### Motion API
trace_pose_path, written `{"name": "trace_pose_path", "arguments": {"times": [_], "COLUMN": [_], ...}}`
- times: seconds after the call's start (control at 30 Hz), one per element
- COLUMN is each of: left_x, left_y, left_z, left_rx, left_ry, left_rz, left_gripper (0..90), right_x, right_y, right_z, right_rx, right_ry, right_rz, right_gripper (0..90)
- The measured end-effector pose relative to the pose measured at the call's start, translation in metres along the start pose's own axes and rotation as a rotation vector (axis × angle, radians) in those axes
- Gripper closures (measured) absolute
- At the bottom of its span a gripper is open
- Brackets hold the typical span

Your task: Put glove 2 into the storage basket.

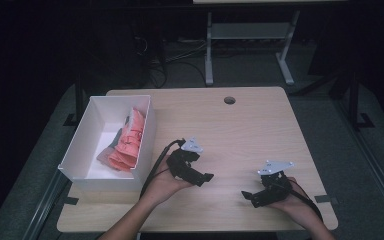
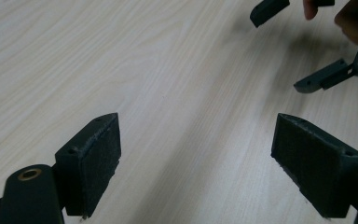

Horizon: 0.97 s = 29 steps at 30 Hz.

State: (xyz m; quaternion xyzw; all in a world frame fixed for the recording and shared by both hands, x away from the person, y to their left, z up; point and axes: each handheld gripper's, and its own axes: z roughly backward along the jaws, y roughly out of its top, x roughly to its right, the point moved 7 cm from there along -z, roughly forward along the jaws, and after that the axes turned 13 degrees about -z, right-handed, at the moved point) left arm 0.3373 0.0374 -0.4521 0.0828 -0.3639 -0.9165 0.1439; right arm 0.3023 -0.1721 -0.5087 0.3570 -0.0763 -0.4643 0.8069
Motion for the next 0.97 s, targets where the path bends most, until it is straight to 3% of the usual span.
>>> {"name": "trace_pose_path", "arguments": {"times": [0.17,0.23,0.4,0.43,0.5,0.97], "left_x": [0.006,0.008,0.015,0.015,0.017,0.018], "left_y": [-0.007,-0.011,-0.019,-0.020,-0.021,-0.029], "left_z": [-0.012,-0.016,-0.025,-0.025,-0.028,-0.033], "left_rx": [0.006,-0.014,-0.043,-0.055,-0.051,-0.091], "left_ry": [-0.006,-0.014,-0.028,-0.033,-0.036,-0.042], "left_rz": [-0.004,-0.026,-0.024,-0.038,-0.022,-0.048], "left_gripper": [14.8,14.8,14.8,14.8,14.8,14.8], "right_x": [0.001,0.001,0.002,0.002,0.002,0.002], "right_y": [0.000,0.000,-0.001,-0.001,-0.001,-0.001], "right_z": [0.000,0.000,-0.001,-0.001,-0.001,-0.002], "right_rx": [0.001,0.001,0.001,0.000,0.000,-0.005], "right_ry": [-0.005,-0.005,-0.006,-0.007,-0.006,-0.008], "right_rz": [-0.002,-0.001,0.001,0.002,0.001,0.008], "right_gripper": [2.5,2.5,2.5,2.5,2.5,2.5]}}
